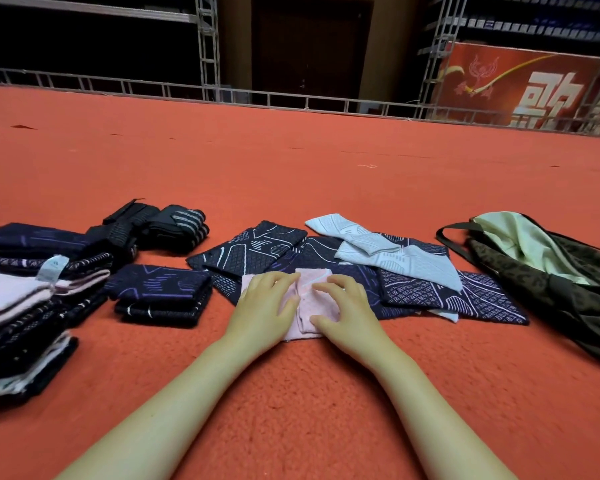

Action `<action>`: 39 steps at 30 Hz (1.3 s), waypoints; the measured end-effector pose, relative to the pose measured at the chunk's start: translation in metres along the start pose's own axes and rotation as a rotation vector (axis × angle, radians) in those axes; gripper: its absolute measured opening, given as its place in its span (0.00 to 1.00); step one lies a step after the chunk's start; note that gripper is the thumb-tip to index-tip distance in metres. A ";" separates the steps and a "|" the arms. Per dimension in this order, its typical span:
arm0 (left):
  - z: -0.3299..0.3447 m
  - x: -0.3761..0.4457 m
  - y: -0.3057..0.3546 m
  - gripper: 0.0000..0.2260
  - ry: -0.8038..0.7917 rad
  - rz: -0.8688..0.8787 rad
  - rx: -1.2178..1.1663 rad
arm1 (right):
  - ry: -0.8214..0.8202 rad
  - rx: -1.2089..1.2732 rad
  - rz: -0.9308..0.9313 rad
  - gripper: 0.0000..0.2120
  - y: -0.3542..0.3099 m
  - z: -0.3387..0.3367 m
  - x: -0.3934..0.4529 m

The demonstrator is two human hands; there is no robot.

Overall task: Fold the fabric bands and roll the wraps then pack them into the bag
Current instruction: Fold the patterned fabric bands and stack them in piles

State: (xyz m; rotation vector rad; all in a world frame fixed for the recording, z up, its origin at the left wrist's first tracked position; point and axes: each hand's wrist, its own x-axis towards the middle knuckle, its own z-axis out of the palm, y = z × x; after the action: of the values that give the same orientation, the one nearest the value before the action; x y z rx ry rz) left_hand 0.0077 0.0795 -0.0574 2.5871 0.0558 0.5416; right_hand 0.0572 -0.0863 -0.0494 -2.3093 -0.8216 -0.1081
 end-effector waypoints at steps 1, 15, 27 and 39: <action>0.000 0.000 0.000 0.30 0.004 0.008 0.004 | -0.003 0.011 0.014 0.25 -0.001 -0.001 0.001; -0.003 -0.005 0.004 0.37 -0.065 0.076 0.070 | 0.166 0.498 0.242 0.24 -0.015 -0.007 0.002; -0.011 -0.008 0.038 0.08 -0.056 -0.297 -0.929 | 0.089 0.801 0.182 0.13 -0.032 -0.013 -0.011; -0.010 -0.007 0.037 0.25 0.058 -0.262 -0.817 | 0.009 0.786 0.269 0.28 -0.029 0.002 -0.010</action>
State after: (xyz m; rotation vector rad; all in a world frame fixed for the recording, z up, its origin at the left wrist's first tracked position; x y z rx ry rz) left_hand -0.0047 0.0510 -0.0343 1.7358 0.1549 0.4219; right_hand 0.0319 -0.0741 -0.0374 -1.6397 -0.4242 0.2780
